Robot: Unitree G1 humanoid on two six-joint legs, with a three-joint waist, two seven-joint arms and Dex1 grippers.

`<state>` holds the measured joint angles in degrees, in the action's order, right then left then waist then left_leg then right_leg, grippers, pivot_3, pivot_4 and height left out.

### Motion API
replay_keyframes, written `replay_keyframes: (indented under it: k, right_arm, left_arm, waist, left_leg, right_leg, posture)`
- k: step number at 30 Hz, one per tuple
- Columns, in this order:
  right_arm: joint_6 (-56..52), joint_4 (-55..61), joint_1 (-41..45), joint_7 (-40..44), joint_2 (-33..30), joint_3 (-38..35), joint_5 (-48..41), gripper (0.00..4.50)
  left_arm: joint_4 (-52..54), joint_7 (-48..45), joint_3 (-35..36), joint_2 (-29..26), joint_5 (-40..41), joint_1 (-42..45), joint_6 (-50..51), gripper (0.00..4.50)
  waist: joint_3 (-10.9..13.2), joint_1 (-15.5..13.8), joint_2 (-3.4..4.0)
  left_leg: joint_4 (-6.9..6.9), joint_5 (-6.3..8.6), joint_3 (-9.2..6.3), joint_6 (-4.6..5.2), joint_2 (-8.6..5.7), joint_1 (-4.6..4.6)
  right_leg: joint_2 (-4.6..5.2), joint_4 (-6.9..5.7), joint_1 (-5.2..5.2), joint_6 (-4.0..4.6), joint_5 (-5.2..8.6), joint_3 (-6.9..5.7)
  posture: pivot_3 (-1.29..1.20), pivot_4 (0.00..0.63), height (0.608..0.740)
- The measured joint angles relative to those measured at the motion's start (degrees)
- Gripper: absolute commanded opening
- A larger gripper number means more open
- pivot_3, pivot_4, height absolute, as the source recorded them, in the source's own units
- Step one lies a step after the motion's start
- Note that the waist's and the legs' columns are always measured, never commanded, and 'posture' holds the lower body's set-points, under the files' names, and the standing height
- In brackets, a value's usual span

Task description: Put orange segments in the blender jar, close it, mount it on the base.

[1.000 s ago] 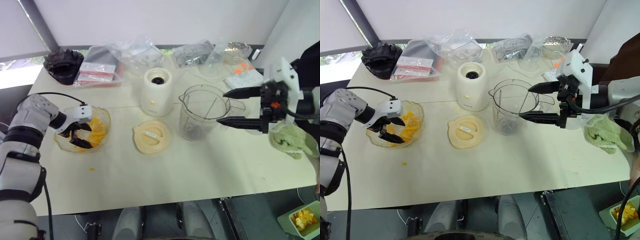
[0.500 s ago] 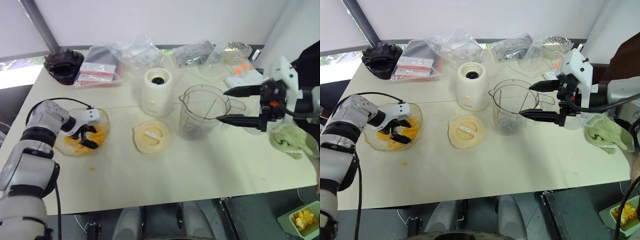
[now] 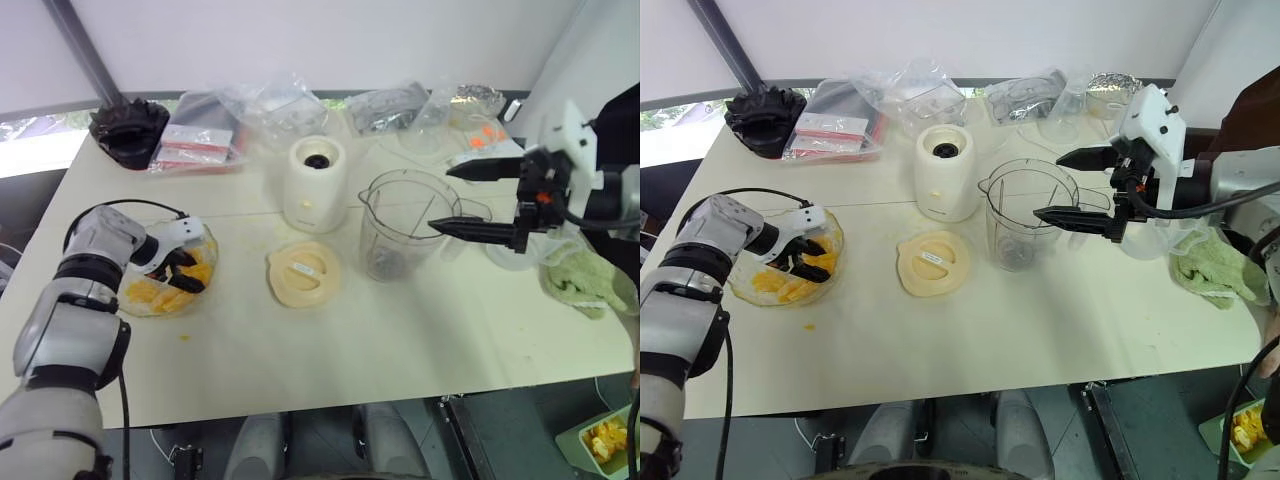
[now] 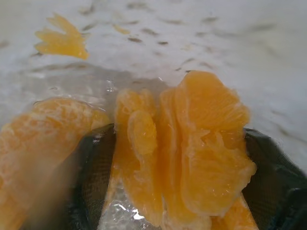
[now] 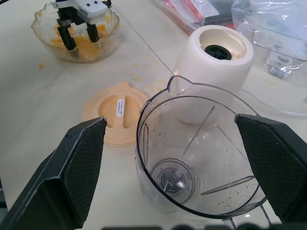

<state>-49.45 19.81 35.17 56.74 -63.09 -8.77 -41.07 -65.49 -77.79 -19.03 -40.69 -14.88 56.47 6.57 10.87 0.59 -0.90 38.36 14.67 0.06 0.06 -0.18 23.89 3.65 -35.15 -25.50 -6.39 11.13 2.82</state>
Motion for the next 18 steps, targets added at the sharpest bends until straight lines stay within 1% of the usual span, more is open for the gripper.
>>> replay_keyframes:
  k: [1, 9, 14, 17, 18]
  right_arm:
    - [0.1, 0.0, 0.3, -0.1, 0.2, 0.3, 0.2, 4.5]
    - [0.5, -0.5, 2.0, -0.5, 1.4, 1.5, 1.5, 4.5]
    - [1.8, -1.3, 2.7, -1.0, 2.3, 1.7, 2.8, 4.5]
    - [2.1, -1.6, 2.7, -1.1, 2.9, 1.8, 3.3, 4.5]
    - [2.1, -1.7, 2.7, -1.1, 3.0, 1.9, 3.5, 4.5]
  left_arm:
    - [0.0, 0.2, 0.1, 0.2, 0.0, -0.1, 0.2, 1.94]
    - [0.3, 0.7, 0.9, 0.2, 0.5, -0.6, 0.8, 1.94]
    - [0.3, 1.2, 2.7, 0.1, 1.3, -1.2, 2.2, 1.94]
    - [0.3, 1.4, 3.8, 0.1, 1.9, -1.7, 2.9, 1.04]
    - [0.4, 1.6, 4.2, 0.0, 2.0, -1.7, 2.9, 0.61]
  waist:
    - [0.0, 0.0, 0.0]
    - [0.0, 0.1, 0.0]
    - [0.0, 0.1, 0.0]
    - [0.0, 0.1, 0.0]
    - [0.0, 0.1, -0.01]
  left_leg:
    - [0.0, 0.0, 0.0, 0.0, 0.0, -0.01]
    - [0.0, 0.0, -0.01, 0.0, 0.01, -0.06]
    - [0.0, 0.0, -0.01, 0.0, 0.01, -0.06]
    - [0.0, 0.0, -0.01, 0.0, 0.01, -0.06]
    - [0.0, 0.0, -0.01, 0.0, 0.01, -0.07]
  right_leg:
    - [-0.01, 0.0, 0.0, 0.0, 0.0, 0.0]
    - [-0.03, -0.09, 0.0, 0.0, 0.0, 0.0]
    - [-0.04, -0.1, 0.0, -0.01, -0.01, 0.0]
    - [-0.04, -0.1, 0.0, -0.01, -0.01, -0.01]
    - [-0.04, -0.1, 0.0, -0.01, -0.01, -0.01]
  posture:
    - [0.0, 0.15, 0.74]
    - [0.0, 0.15, 0.74]
    - [0.0, 0.15, 0.74]
    - [0.0, 0.15, 0.74]
    - [0.0, 0.15, 0.74]
